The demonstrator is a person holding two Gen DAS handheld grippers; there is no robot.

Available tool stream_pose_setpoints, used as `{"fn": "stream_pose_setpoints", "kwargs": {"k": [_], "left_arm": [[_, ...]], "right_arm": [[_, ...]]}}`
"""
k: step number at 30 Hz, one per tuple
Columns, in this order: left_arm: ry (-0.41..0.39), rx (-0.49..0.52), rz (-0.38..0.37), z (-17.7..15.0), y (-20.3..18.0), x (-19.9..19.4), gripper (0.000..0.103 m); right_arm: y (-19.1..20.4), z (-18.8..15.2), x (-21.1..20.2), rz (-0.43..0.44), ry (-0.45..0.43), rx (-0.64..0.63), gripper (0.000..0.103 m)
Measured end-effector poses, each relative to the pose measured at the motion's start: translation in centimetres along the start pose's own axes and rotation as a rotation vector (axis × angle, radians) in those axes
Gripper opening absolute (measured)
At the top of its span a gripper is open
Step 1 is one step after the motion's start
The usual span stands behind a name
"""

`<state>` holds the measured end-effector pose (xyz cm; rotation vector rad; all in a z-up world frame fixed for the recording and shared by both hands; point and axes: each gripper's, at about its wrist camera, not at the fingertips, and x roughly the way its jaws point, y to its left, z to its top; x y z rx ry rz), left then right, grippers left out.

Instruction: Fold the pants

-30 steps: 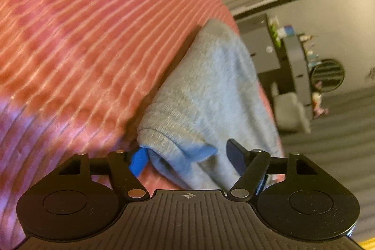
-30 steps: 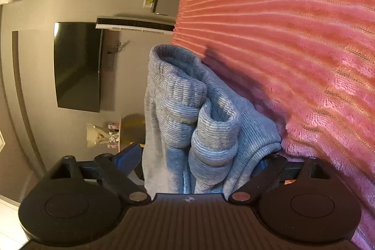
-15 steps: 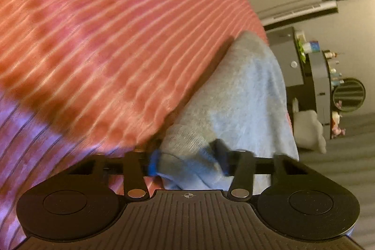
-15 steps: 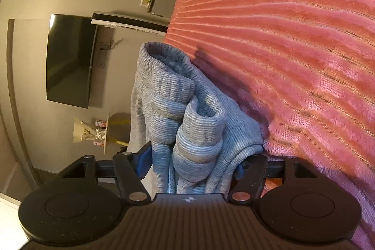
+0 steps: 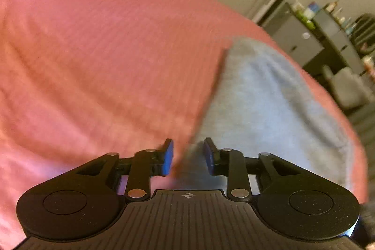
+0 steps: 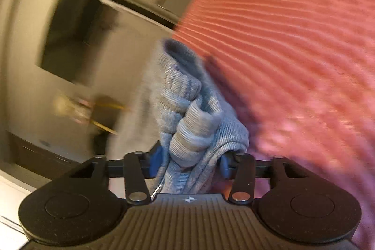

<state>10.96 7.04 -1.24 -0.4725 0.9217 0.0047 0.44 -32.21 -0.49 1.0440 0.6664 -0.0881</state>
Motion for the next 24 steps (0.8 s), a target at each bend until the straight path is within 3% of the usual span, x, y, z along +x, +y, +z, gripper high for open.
{"fn": "stream_pose_setpoints", "kwargs": {"k": [3, 5, 7, 10, 13, 17, 20, 24], "left_arm": [[-0.010, 0.006, 0.005, -0.2, 0.9, -1.6, 0.039], [-0.022, 0.024, 0.000, -0.4, 1.1, -2.5, 0.045], [-0.038, 0.040, -0.014, -0.6, 1.0, -3.1, 0.049], [-0.060, 0.077, -0.023, -0.9, 0.2, -3.2, 0.050], [-0.088, 0.141, -0.003, -0.9, -1.6, -2.5, 0.054], [-0.052, 0.227, 0.060, -1.2, -3.5, 0.0, 0.060], [-0.011, 0.274, 0.090, -1.9, -3.5, 1.2, 0.061], [-0.013, 0.332, 0.116, -2.6, -3.2, 0.3, 0.063]], "right_arm": [[0.6, -0.1, -1.7, -0.015, -0.034, 0.005, 0.060], [1.4, -0.6, -3.0, -0.076, -0.090, -0.040, 0.061], [2.9, -1.3, -4.0, -0.107, -0.155, -0.135, 0.061], [5.3, -2.4, -4.5, -0.060, -0.225, -0.252, 0.055], [8.2, -3.9, -3.9, -0.072, -0.260, -0.415, 0.050], [11.0, -6.3, -1.6, -0.111, -0.250, -0.658, 0.047], [11.6, -7.7, 1.2, -0.232, -0.175, -0.821, 0.046], [12.0, -7.8, 1.5, -0.259, -0.153, -0.849, 0.046]]}}
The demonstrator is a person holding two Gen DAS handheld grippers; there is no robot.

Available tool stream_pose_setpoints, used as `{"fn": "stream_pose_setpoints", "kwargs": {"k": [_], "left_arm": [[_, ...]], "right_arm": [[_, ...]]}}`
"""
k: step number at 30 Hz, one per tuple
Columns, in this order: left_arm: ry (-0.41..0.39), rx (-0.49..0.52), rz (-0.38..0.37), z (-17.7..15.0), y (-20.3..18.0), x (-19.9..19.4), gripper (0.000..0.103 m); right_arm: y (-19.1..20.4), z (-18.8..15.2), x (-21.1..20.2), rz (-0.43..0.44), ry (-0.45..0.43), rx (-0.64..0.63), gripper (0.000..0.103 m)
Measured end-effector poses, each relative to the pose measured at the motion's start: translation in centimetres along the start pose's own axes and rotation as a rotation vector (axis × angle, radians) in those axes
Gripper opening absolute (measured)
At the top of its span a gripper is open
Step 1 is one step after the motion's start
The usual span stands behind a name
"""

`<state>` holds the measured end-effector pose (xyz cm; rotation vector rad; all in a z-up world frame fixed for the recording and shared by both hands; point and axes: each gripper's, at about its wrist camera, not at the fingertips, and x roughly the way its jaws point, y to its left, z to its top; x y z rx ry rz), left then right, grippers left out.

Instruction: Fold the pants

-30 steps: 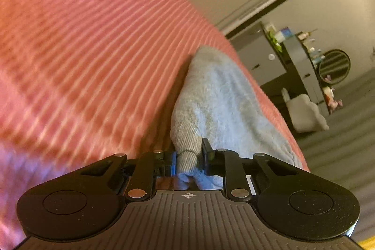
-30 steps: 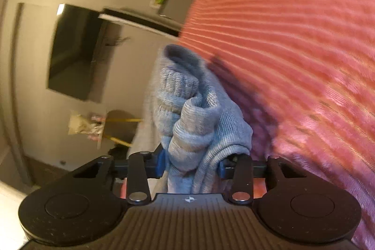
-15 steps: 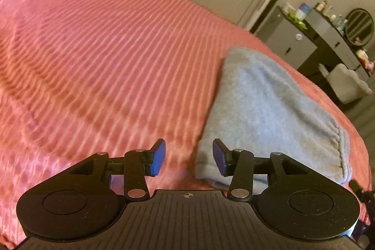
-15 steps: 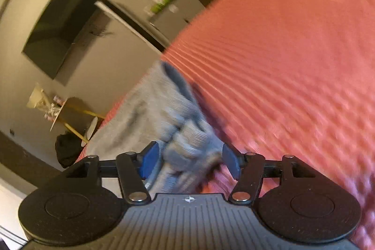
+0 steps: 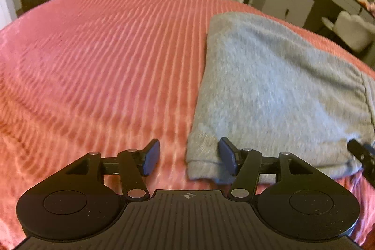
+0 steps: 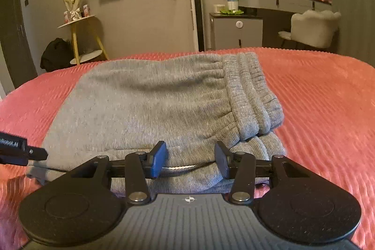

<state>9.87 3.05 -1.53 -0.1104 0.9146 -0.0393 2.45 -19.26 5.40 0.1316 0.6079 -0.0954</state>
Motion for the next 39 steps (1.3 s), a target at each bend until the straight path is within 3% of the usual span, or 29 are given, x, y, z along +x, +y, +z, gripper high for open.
{"fn": "stream_pose_setpoints", "kwargs": {"k": [3, 6, 8, 10, 11, 15, 17, 20, 25, 27, 31, 39], "left_arm": [[0.018, 0.038, 0.016, -0.7, 0.3, -0.7, 0.062], [0.128, 0.128, 0.031, -2.5, -0.1, -0.8, 0.046], [0.112, 0.189, 0.036, -4.3, -0.5, -1.8, 0.047], [0.084, 0.195, 0.016, -5.6, -0.6, -3.0, 0.055], [0.073, 0.176, -0.006, -6.3, -0.4, -3.7, 0.057], [0.016, 0.125, -0.040, -7.8, 0.4, -5.9, 0.076], [-0.026, 0.128, -0.037, -8.3, 0.9, -6.8, 0.076], [-0.064, 0.110, -0.052, -8.4, 1.9, -7.7, 0.088], [-0.151, 0.080, -0.065, -8.5, 3.3, -8.6, 0.090], [-0.153, 0.064, -0.098, -8.4, 3.6, -8.5, 0.090], [-0.161, 0.094, -0.135, -8.7, 3.4, -7.9, 0.090], [-0.142, 0.044, -0.139, -8.3, 4.2, -6.1, 0.090]], "right_arm": [[0.2, -0.1, -0.1, -0.001, 0.010, -0.001, 0.046], [-0.1, -0.8, -0.7, -0.001, 0.033, 0.023, 0.050], [-0.6, -1.3, -1.6, 0.008, 0.046, 0.066, 0.050], [-0.8, -1.9, -2.5, 0.007, 0.077, 0.106, 0.068], [-0.9, -2.1, -2.9, 0.004, 0.090, 0.124, 0.083], [-1.3, -2.8, -4.9, 0.029, 0.117, 0.183, 0.091], [-1.3, -3.0, -5.8, 0.008, 0.129, 0.184, 0.099], [-1.0, -3.2, -6.5, -0.027, 0.151, 0.178, 0.099], [-0.5, -3.4, -8.0, -0.079, 0.118, 0.163, 0.099], [-0.3, -3.3, -8.7, -0.069, 0.086, 0.150, 0.099], [0.3, -3.4, -8.2, -0.076, 0.140, 0.123, 0.099], [2.1, -3.6, -7.1, -0.102, 0.149, 0.044, 0.099]]}}
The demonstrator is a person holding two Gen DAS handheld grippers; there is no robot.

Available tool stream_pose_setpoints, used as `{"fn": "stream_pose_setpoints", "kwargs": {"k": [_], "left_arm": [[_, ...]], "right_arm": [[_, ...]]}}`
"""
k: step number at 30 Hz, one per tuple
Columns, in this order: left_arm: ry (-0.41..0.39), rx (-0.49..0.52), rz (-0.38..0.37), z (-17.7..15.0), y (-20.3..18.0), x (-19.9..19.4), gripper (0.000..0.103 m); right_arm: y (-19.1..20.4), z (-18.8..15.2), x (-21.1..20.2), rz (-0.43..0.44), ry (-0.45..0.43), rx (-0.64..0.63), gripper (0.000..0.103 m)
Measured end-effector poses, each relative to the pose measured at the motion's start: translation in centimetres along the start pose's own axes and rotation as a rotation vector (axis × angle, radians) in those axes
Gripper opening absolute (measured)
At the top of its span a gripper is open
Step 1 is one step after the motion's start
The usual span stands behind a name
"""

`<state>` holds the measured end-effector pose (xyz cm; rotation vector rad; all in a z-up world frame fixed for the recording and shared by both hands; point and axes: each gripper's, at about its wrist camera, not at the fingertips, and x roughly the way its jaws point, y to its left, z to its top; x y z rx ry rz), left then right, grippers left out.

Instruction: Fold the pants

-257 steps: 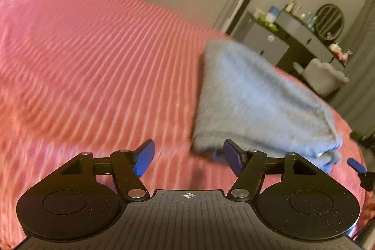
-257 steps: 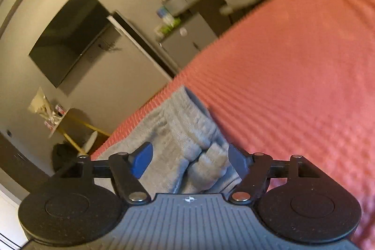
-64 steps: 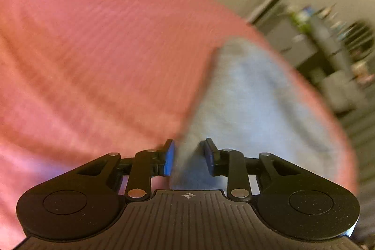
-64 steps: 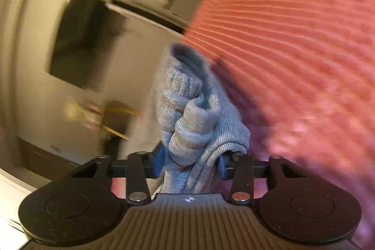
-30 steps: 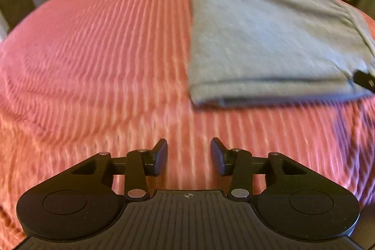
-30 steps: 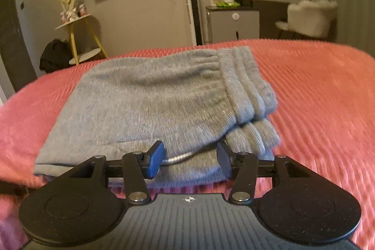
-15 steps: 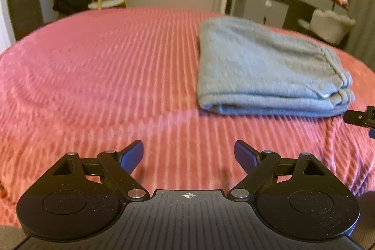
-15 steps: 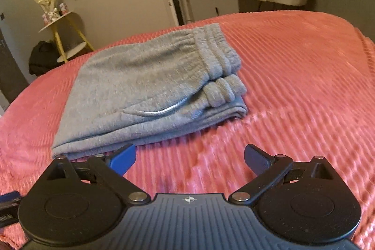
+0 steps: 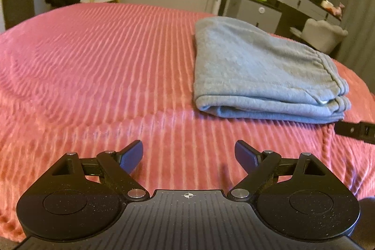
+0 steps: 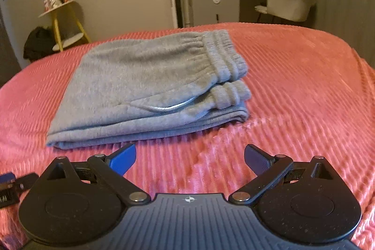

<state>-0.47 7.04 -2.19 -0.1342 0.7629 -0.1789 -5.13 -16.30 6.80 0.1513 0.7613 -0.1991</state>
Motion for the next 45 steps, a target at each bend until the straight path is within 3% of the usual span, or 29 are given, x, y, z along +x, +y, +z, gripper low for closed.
{"fn": "stream_pose_setpoints", "kwargs": {"k": [13, 25, 45], "left_arm": [[0.006, -0.014, 0.001, 0.1, 0.3, 0.2, 0.090], [0.022, 0.009, 0.013, 0.1, 0.1, 0.8, 0.090], [0.027, 0.001, 0.011, 0.0, 0.2, 0.9, 0.090]], "right_arm": [[2.4, -0.2, 1.3, 0.004, -0.005, -0.095, 0.099], [1.5, 0.0, 1.6, 0.016, -0.005, -0.030, 0.099], [1.4, 0.0, 1.7, 0.012, -0.002, -0.028, 0.099]]}}
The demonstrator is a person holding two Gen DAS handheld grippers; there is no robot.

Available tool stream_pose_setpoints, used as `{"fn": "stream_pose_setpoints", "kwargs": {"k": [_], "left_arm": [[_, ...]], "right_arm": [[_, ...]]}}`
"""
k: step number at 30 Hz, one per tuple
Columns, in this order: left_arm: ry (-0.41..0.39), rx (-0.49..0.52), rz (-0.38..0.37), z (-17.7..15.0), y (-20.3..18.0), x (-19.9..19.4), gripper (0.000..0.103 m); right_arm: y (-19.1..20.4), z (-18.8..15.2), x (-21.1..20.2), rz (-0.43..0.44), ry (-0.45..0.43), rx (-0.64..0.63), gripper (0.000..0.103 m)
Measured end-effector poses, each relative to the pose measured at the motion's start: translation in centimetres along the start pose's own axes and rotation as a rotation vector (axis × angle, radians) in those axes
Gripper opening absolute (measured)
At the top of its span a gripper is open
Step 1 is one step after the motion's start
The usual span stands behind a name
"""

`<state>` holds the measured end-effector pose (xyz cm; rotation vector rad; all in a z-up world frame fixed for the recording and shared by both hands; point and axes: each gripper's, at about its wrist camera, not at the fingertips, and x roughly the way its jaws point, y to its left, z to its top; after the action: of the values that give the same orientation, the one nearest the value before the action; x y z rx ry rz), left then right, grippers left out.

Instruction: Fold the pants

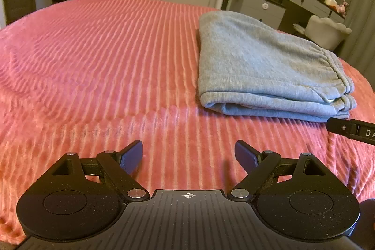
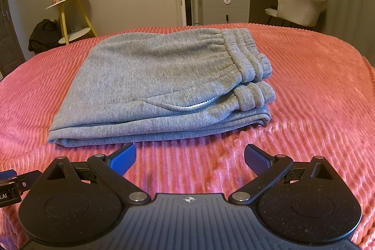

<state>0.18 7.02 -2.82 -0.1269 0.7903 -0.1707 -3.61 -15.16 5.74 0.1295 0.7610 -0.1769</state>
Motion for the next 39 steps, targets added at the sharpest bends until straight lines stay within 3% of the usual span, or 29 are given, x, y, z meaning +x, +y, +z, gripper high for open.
{"fn": "stream_pose_setpoints", "kwargs": {"k": [39], "left_arm": [[0.003, -0.008, -0.018, 0.10, 0.37, -0.05, 0.090]], "right_arm": [[-0.22, 0.03, 0.12, -0.001, 0.006, 0.014, 0.099]]}}
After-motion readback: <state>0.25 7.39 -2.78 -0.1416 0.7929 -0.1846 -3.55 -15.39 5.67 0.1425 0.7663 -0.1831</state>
